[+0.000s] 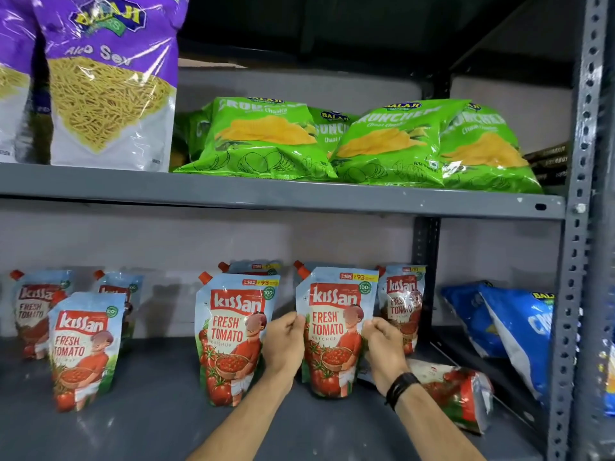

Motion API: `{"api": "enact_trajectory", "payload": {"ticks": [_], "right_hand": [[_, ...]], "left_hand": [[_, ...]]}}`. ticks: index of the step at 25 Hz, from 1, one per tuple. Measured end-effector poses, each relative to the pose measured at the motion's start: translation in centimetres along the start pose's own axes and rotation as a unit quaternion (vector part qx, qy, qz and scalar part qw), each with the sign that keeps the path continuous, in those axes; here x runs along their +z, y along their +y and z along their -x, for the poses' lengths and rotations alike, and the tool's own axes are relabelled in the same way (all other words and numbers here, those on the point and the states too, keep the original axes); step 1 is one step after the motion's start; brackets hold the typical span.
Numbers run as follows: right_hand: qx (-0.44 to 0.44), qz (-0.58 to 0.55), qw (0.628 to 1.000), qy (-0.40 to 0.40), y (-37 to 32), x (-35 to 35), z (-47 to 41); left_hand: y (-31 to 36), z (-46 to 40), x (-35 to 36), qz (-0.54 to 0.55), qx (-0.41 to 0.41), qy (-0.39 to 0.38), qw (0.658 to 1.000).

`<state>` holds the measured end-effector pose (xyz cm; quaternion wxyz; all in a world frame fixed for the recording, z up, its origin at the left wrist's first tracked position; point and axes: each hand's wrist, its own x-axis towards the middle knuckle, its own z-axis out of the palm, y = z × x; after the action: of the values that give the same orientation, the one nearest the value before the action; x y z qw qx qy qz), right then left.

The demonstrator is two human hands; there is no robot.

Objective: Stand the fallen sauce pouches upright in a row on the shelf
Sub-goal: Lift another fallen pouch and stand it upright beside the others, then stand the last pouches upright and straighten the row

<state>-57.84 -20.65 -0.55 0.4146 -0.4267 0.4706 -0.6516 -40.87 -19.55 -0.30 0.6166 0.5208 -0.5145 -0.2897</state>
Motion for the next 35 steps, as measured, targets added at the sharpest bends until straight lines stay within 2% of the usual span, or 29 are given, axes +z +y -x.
{"api": "enact_trajectory", "payload": {"ticks": [4,11,15,18,20,21,22,23,24,25,26,28,30,33,35], "right_hand": [[-0.001,0.003,1.000,-0.007,1.1,0.2,-0.7],[-0.021,0.011,0.999,-0.028,1.1,-0.3,-0.5],[-0.007,0.016,0.999,-0.041,0.8,-0.6,-0.1],[-0.005,0.073,0.995,-0.069,0.3,-1.8,0.0],[-0.056,0.199,0.977,-0.044,-0.4,-3.3,0.1],[-0.087,0.298,0.950,-0.042,-0.8,-4.2,0.3],[-0.106,0.424,0.897,-0.061,-1.4,-5.0,0.8],[-0.109,0.547,0.825,-0.091,-1.9,-5.6,1.3],[-0.094,0.632,0.760,-0.117,-2.3,-6.0,1.8],[-0.073,0.677,0.719,-0.137,-2.5,-6.1,2.1],[-0.056,0.698,0.698,-0.147,-2.3,-6.2,2.3],[-0.073,0.717,0.680,-0.130,-1.5,-5.9,2.8],[-0.141,0.741,0.650,-0.093,-0.6,-5.8,3.1],[-0.228,0.785,0.572,-0.067,0.2,-5.7,3.7],[-0.244,0.795,0.552,-0.063,0.2,-5.8,3.8]], "left_hand": [[-1.0,-0.5,-0.1,-0.001,-0.015,0.010,1.000],[-1.8,-0.6,-0.5,0.084,-0.073,-0.049,0.993],[-1.1,-0.1,-0.6,0.078,-0.076,-0.067,0.992],[-1.5,0.9,-1.0,0.003,-0.049,-0.060,0.997],[-2.1,2.2,-1.6,-0.056,-0.017,-0.019,0.998],[-2.4,2.9,-1.8,-0.075,0.002,-0.009,0.997],[-2.6,3.5,-2.1,-0.094,0.014,-0.016,0.995],[-2.6,4.1,-2.2,-0.112,0.018,-0.033,0.993],[-2.6,4.6,-2.2,-0.126,0.015,-0.052,0.990],[-2.5,5.0,-2.1,-0.141,0.010,-0.070,0.988],[-2.5,5.4,-1.9,-0.158,0.009,-0.084,0.984],[-2.5,6.1,-1.4,-0.196,0.024,-0.095,0.976],[-2.5,6.5,-1.0,-0.212,0.039,-0.092,0.972],[-2.8,6.7,-0.7,-0.231,0.045,-0.108,0.966],[-3.0,6.9,-0.6,-0.240,0.044,-0.131,0.961]]}}
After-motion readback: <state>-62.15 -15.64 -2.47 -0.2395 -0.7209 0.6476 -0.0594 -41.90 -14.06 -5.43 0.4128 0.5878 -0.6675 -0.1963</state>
